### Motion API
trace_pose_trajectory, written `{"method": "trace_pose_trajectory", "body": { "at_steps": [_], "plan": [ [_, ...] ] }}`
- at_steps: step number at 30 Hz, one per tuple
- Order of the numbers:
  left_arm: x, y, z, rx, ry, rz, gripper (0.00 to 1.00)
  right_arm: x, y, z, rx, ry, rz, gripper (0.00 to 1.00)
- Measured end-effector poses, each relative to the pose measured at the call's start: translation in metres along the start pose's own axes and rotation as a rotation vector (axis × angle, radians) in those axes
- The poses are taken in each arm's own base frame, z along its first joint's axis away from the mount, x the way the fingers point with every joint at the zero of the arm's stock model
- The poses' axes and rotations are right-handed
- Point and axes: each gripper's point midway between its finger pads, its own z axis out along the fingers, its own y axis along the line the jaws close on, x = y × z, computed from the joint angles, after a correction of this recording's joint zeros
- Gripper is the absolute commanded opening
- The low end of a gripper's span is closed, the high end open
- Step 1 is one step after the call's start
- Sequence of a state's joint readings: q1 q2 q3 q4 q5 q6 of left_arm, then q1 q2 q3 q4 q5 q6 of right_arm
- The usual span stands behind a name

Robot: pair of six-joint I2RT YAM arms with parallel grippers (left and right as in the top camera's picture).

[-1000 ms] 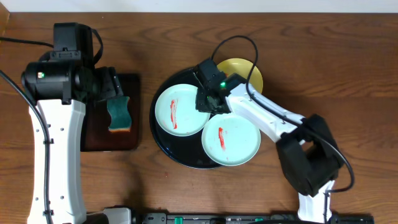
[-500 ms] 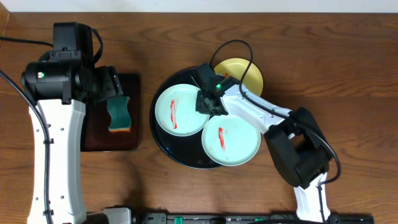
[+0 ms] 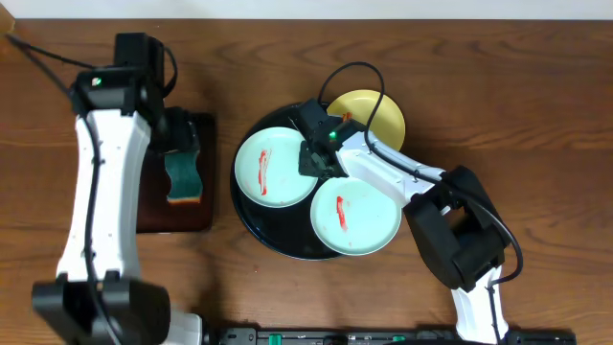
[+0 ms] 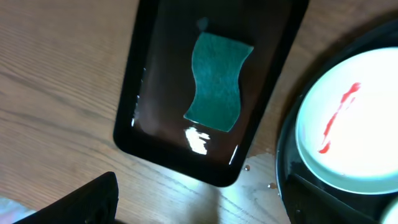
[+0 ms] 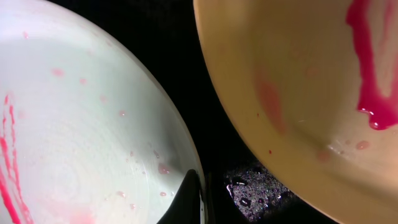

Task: Clean dirty plates on tray and stack at the side

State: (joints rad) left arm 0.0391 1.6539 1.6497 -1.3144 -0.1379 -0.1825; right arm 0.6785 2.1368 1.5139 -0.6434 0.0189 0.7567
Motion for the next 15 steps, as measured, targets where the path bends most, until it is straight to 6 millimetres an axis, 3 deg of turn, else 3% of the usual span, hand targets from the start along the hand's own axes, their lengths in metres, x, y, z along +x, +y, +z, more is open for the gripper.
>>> {"method": "trace_pose_trajectory", "body": {
  "at_steps": [8, 15],
  "plan": [
    [0.001, 0.001, 0.059, -0.021, 0.183, -0.007, 0.72, 0.0, 0.0, 0.0, 0.001, 0.0, -0.017, 0.01],
    [0.008, 0.005, 0.1, 0.063, 0.327, -0.029, 0.71, 0.0, 0.0, 0.0, 0.0, -0.001, -0.027, 0.01]
  ]
}}
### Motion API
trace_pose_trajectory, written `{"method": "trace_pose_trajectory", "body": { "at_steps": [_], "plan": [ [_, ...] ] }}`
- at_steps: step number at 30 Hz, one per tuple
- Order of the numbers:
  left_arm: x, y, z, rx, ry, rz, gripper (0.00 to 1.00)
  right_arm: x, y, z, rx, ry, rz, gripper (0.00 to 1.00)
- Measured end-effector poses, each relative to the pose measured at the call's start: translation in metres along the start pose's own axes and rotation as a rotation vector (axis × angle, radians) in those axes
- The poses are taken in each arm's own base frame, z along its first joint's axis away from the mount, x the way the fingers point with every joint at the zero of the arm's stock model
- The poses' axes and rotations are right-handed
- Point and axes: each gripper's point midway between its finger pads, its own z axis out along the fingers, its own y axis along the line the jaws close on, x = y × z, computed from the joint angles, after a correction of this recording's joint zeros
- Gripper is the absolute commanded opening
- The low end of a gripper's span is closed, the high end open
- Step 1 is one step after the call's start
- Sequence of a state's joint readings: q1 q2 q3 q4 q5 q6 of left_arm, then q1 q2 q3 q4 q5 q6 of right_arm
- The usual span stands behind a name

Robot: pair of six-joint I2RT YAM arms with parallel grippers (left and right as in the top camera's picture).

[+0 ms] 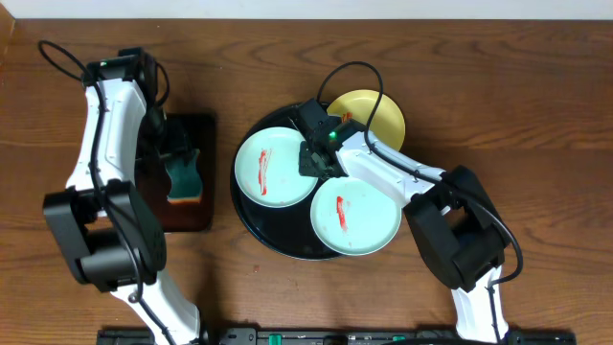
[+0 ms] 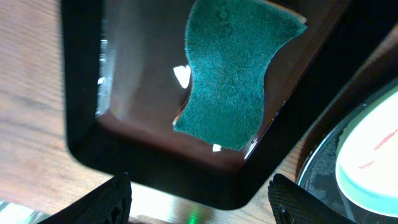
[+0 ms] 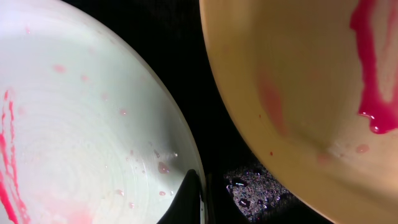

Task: Clean dirty plates on tray and stack at the side

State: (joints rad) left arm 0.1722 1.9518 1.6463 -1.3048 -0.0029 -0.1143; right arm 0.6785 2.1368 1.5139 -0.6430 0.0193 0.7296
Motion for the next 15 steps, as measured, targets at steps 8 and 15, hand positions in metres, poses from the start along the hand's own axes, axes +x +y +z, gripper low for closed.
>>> {"method": "trace_pose_trajectory", "body": {
  "at_steps": [8, 15],
  "plan": [
    [-0.011, -0.013, 0.029, 0.047, 0.046, 0.063, 0.75, 0.0, 0.0, 0.0, 0.0, 0.0, -0.002, 0.01],
    [-0.014, -0.016, 0.056, 0.051, 0.045, 0.067, 0.75, 0.0, 0.0, 0.0, -0.001, 0.0, -0.003, 0.02]
  ]
}}
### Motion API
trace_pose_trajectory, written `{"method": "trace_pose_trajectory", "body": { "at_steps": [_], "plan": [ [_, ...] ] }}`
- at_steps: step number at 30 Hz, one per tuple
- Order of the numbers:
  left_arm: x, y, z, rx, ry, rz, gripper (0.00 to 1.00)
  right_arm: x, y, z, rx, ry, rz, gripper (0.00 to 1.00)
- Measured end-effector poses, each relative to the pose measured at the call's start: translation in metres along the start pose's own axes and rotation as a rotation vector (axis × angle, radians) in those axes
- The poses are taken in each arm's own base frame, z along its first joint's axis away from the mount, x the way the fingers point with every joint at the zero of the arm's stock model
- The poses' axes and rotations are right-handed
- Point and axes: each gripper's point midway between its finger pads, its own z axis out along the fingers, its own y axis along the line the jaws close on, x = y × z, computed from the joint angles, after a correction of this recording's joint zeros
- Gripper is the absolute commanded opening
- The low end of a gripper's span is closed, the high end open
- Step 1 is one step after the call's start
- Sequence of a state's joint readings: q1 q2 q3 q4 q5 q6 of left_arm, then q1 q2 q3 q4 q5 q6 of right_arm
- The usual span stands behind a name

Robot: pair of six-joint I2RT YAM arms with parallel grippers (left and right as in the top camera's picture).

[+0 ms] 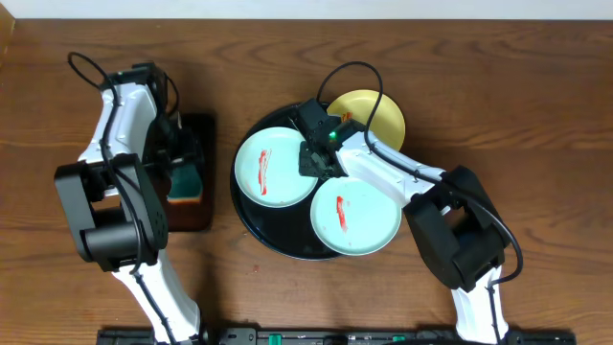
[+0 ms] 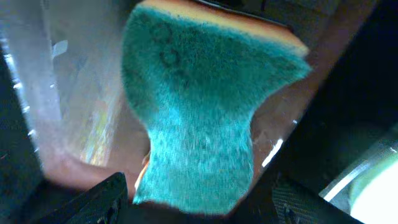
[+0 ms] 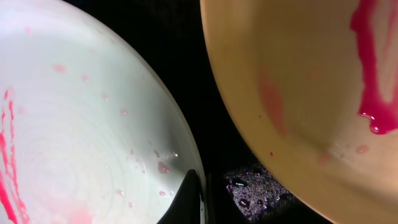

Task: Clean dirty plates on tray and stack at the side

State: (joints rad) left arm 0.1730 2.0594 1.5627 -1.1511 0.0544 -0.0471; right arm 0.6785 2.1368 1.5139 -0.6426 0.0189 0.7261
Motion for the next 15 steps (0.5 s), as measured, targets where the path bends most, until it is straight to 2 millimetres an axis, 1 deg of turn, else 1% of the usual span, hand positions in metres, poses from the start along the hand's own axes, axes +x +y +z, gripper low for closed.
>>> {"method": "trace_pose_trajectory", "body": {
  "at_steps": [2, 8, 10, 11, 13, 15],
  "plan": [
    [0.0, 0.0, 0.008, 0.0, -0.003, 0.0, 0.75, 0.0, 0.0, 0.0, 0.0, 0.0, 0.0, 0.02],
    [-0.006, -0.001, 0.025, 0.004, -0.039, -0.001, 0.65, 0.0, 0.0, 0.0, 0.0, 0.0, 0.0, 0.02],
    [-0.007, -0.001, 0.03, 0.005, -0.046, -0.001, 0.6, 0.0, 0.0, 0.0, 0.001, -0.001, 0.0, 0.02],
    [-0.007, -0.001, 0.032, 0.005, -0.049, -0.002, 0.55, 0.0, 0.0, 0.0, 0.0, 0.0, 0.0, 0.03],
    [-0.007, -0.001, 0.035, 0.006, -0.052, -0.003, 0.51, 0.0, 0.0, 0.0, 0.0, -0.001, 0.0, 0.03],
    [-0.007, -0.001, 0.036, 0.006, -0.055, -0.004, 0.41, 0.0, 0.0, 0.0, 0.001, -0.001, 0.0, 0.01]
  ]
}}
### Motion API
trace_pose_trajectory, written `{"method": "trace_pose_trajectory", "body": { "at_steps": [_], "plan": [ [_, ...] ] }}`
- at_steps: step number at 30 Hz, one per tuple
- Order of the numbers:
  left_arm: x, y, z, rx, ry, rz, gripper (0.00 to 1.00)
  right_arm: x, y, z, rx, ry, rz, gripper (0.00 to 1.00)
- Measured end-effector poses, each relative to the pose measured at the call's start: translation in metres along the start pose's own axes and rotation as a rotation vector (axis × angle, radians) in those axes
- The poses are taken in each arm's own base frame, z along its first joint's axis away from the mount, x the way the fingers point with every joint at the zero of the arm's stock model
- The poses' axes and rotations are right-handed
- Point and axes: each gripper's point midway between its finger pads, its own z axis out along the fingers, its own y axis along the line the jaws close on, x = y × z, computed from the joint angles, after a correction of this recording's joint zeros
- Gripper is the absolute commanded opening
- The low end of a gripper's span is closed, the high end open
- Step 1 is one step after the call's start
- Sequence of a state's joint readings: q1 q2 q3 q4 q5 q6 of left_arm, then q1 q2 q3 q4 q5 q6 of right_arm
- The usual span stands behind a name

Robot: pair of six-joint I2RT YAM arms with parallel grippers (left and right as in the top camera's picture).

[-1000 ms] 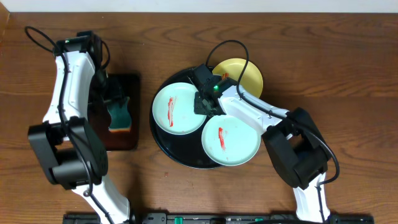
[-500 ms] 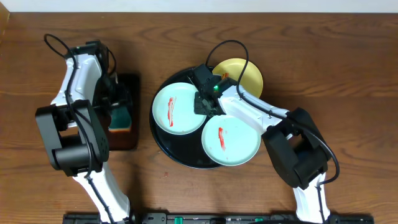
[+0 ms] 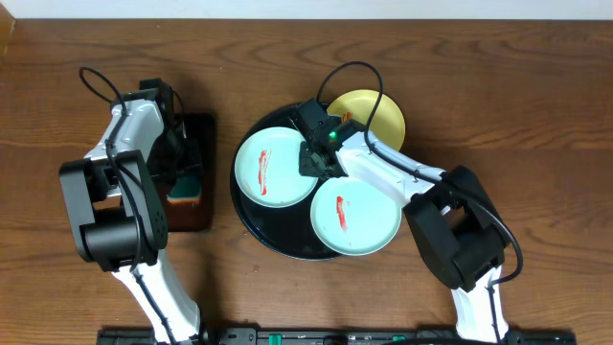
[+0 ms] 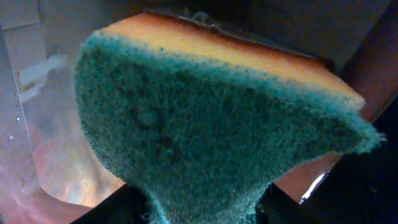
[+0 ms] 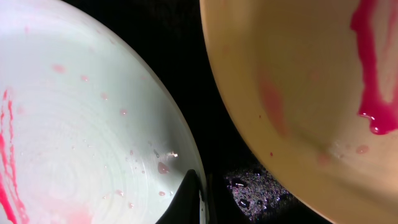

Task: Clean dirty plates on tray and stack at the side
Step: 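Grasp the green sponge from the black tray with the left gripper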

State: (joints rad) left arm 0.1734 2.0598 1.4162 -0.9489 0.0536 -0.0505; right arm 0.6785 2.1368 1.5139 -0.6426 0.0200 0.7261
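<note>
Two mint-green plates [image 3: 273, 168] [image 3: 356, 216] with red smears lie on the round black tray [image 3: 259, 225]. A yellow plate [image 3: 378, 113], also smeared red, sits at the tray's back right. My right gripper [image 3: 316, 158] is shut on the right rim of the left green plate [image 5: 81, 124]; one dark finger [image 5: 194, 198] lies over that rim, beside the yellow plate [image 5: 292, 81]. A green-and-yellow sponge [image 4: 205, 118] lies in the brown tray [image 3: 196, 216]. My left gripper [image 4: 202, 208] is down on it, fingers pressed against both sides of its narrow waist.
The brown rectangular tray stands left of the black tray, with a strip of wooden table [image 3: 222, 182] between them. My right arm [image 3: 460, 230] reaches in from the front right over the table. Water drops speckle the black tray floor [image 5: 249, 186].
My left gripper has come lower onto the sponge, which now fills its view, and the fingers have closed in on its waist. The right gripper and plates have not moved.
My left gripper was high over the brown tray with the whole sponge in view. It was then lower, then close above the sponge with fingers apart, and now pinches it. My right gripper stayed shut on the left green plate's rim throughout.
</note>
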Motion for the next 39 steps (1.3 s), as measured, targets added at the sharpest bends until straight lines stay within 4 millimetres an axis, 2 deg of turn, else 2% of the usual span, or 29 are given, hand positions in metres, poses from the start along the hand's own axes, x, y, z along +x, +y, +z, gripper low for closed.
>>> {"method": "trace_pose_trajectory", "body": {
  "at_steps": [3, 7, 8, 11, 13, 16, 19, 39],
  "plan": [
    [-0.0006, 0.0001, 0.0004, 0.0, -0.003, -0.002, 0.28, -0.0001, 0.0001, 0.0, 0.0, 0.0, 0.0, 0.01],
    [-0.001, 0.0001, 0.0004, 0.0, -0.005, 0.003, 0.27, 0.0, 0.0, 0.0, 0.0, 0.0, 0.0, 0.01],
    [-0.0011, 0.0001, 0.0004, 0.0, -0.005, 0.003, 0.3, 0.0, 0.0, 0.0, 0.0, 0.0, 0.0, 0.02],
    [-0.001, -0.0001, 0.0002, 0.001, -0.005, 0.003, 0.61, 0.0, 0.0, 0.0, 0.0, 0.0, -0.001, 0.04],
    [-0.001, -0.0002, 0.0004, 0.002, -0.004, 0.001, 0.68, -0.0002, -0.0002, 0.0, 0.001, -0.001, -0.001, 0.07],
    [-0.0009, -0.0002, 0.0004, 0.001, -0.004, 0.003, 0.68, 0.0, -0.0006, 0.0012, 0.003, -0.001, -0.003, 0.1],
    [0.0004, 0.0, 0.0003, 0.0, 0.001, 0.002, 0.62, 0.0004, -0.0008, 0.0023, 0.004, 0.001, -0.004, 0.12],
    [-0.0058, -0.0023, -0.0056, 0.01, -0.017, 0.003, 0.63, 0.0018, 0.0003, 0.0024, 0.007, 0.0, -0.009, 0.13]
  ]
}}
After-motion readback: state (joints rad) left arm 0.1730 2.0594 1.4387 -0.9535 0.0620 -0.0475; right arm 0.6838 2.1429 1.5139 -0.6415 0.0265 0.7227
